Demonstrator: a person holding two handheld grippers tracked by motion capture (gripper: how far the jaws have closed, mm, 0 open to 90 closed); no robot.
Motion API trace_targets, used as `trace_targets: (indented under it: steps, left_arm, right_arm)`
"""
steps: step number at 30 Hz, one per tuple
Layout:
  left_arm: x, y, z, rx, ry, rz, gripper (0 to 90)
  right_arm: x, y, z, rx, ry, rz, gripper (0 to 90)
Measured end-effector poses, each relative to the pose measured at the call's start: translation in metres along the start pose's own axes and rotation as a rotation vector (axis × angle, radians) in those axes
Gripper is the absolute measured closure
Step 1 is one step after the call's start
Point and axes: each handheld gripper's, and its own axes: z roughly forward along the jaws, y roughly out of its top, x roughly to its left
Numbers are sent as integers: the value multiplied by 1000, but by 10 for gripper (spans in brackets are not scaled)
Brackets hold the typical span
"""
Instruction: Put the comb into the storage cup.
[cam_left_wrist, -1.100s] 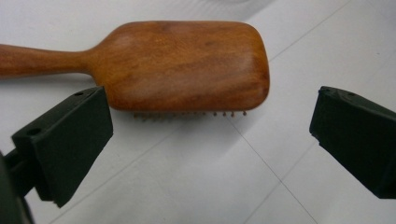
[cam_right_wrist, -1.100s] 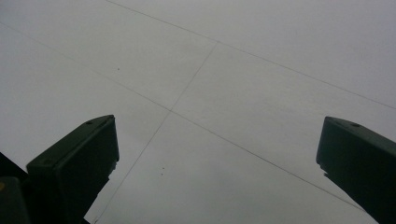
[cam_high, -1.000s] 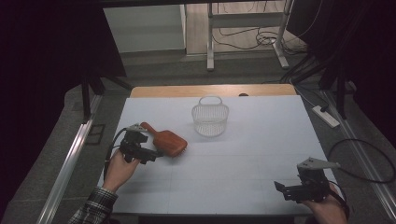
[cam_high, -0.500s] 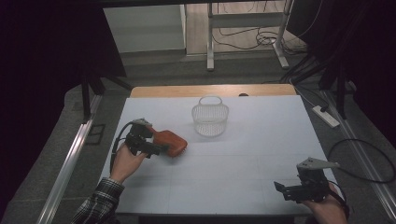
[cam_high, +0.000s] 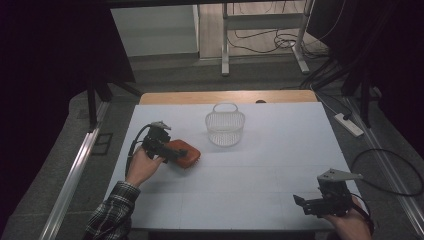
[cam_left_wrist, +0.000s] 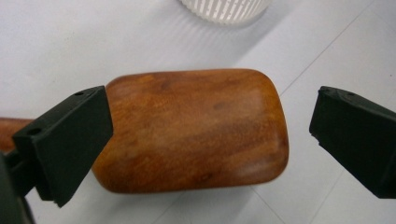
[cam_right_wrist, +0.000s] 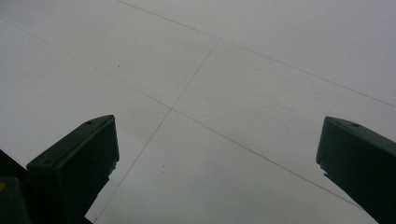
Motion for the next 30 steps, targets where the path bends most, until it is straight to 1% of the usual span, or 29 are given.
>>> trace_targets:
  steps: [7,8,15,19,21,25,26,30]
  left_arm:
    - [3,9,7,7,1,4,1]
    - [3,12,9,9,4,4,1]
    - [7,22,15,20,24,8,0]
    - [9,28,17,25,20,9,0]
    - [10,33,20,39,35,20,0]
    - [11,36,23,50,47,28,0]
    - [11,39,26,63,58,31,0]
    - [14,41,28,70,64,16,3]
  right_arm:
    - [0,0,0,0,-1,0,0]
    - [0,0,0,0,-1,-1,0]
    - [0,0,0,2,0,-2,0]
    - [0,0,0,3,1,-3,0]
    - [0,0,0,4,1,-4,0]
    - [0,0,1,5,2,-5,0]
    - [0,0,1,5,2,-5,0]
    - [0,0,1,7,2,-6,0]
